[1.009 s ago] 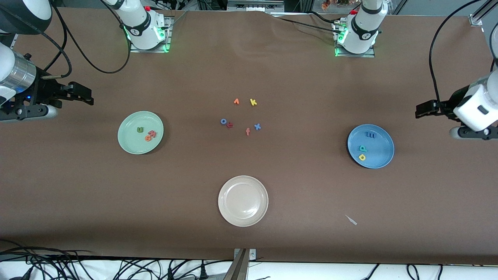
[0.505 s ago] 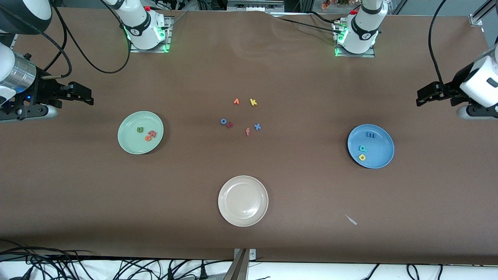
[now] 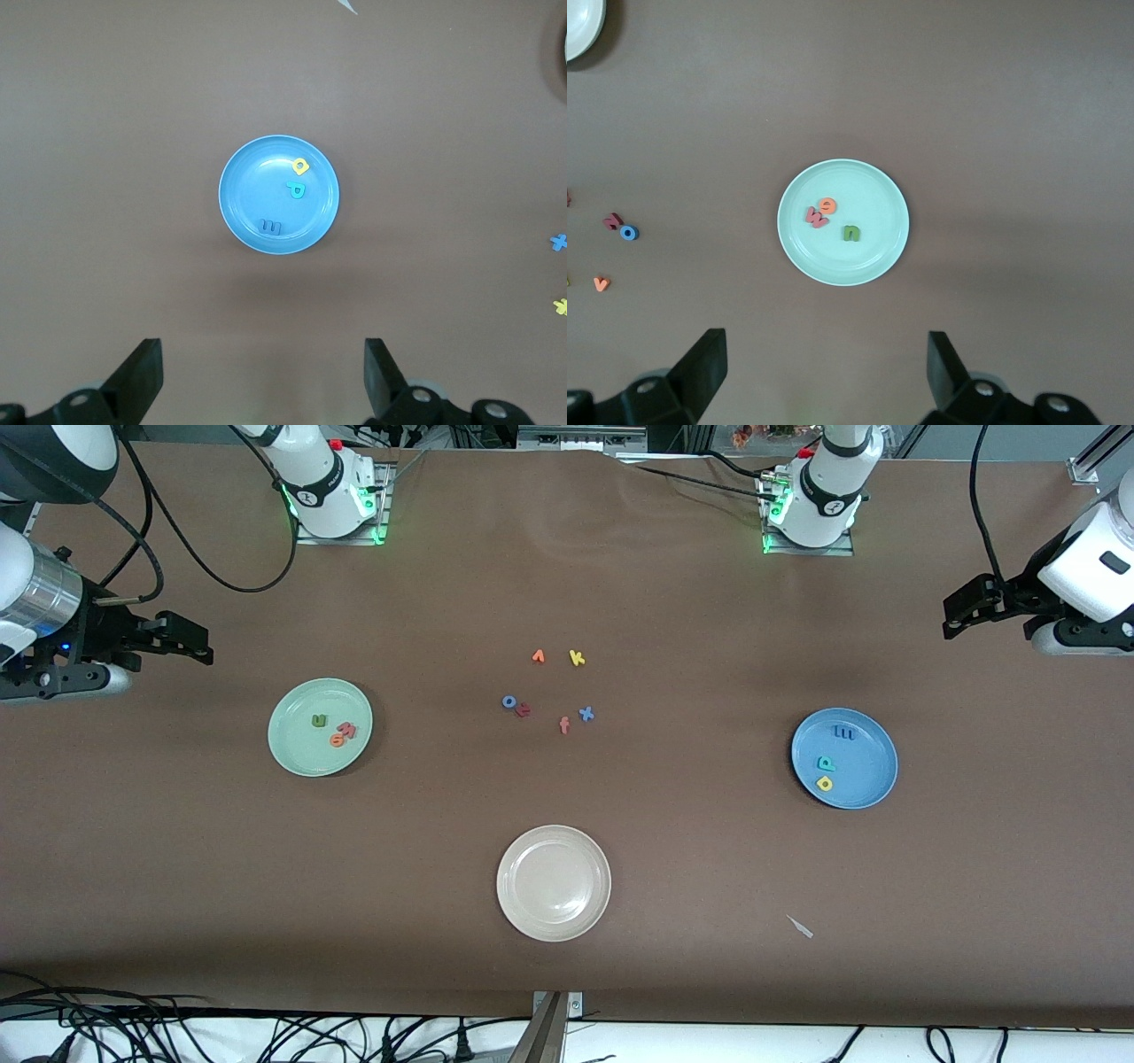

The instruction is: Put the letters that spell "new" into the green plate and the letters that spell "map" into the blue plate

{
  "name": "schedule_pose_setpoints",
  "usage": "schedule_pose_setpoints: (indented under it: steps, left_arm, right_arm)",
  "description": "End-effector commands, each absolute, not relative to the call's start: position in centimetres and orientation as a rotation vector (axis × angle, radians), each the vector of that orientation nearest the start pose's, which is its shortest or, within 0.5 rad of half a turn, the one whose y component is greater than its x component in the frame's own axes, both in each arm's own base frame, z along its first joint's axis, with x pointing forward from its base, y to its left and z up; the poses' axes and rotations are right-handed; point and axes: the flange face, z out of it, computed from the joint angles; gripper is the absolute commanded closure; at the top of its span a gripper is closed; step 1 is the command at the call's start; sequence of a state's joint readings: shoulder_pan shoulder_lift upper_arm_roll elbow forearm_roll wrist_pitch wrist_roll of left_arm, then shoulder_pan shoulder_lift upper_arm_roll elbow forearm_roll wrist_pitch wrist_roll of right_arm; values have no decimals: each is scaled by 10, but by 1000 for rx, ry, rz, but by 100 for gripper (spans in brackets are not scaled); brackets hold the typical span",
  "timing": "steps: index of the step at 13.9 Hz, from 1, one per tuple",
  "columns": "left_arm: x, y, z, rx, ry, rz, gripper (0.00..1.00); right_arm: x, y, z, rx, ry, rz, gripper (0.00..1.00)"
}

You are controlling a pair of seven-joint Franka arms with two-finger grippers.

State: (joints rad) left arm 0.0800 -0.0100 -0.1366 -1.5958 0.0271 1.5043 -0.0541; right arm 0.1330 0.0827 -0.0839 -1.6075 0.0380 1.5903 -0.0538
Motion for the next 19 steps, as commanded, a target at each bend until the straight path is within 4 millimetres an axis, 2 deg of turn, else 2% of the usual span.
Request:
schedule_pose_setpoints:
  steps: [1, 5, 6, 8, 9, 14, 19]
  left_arm:
    - [534, -23, 617, -3132, -3, 103, 0]
    - [514, -26, 622, -3127, 1, 108, 0]
    - [515, -25, 621, -3129, -4, 111, 0]
    - [526, -17, 605, -3158, -32, 161, 0]
    - [529, -14, 603, -3174, -46, 168, 0]
    - [530, -3, 613, -3177, -77, 131, 0]
    - [530, -3, 616, -3177, -77, 119, 0]
  right_arm:
    - [576, 33, 568, -3111, -179, 155, 0]
    - [576, 34, 568, -3113, -179, 152, 0]
    - [576, 34, 568, -3119, -185, 153, 0]
    - [575, 35, 568, -3132, -194, 163, 0]
    - [575, 35, 569, -3132, -194, 161, 0]
    - [576, 36, 570, -3134, -197, 151, 0]
    - [575, 37, 571, -3136, -185, 151, 0]
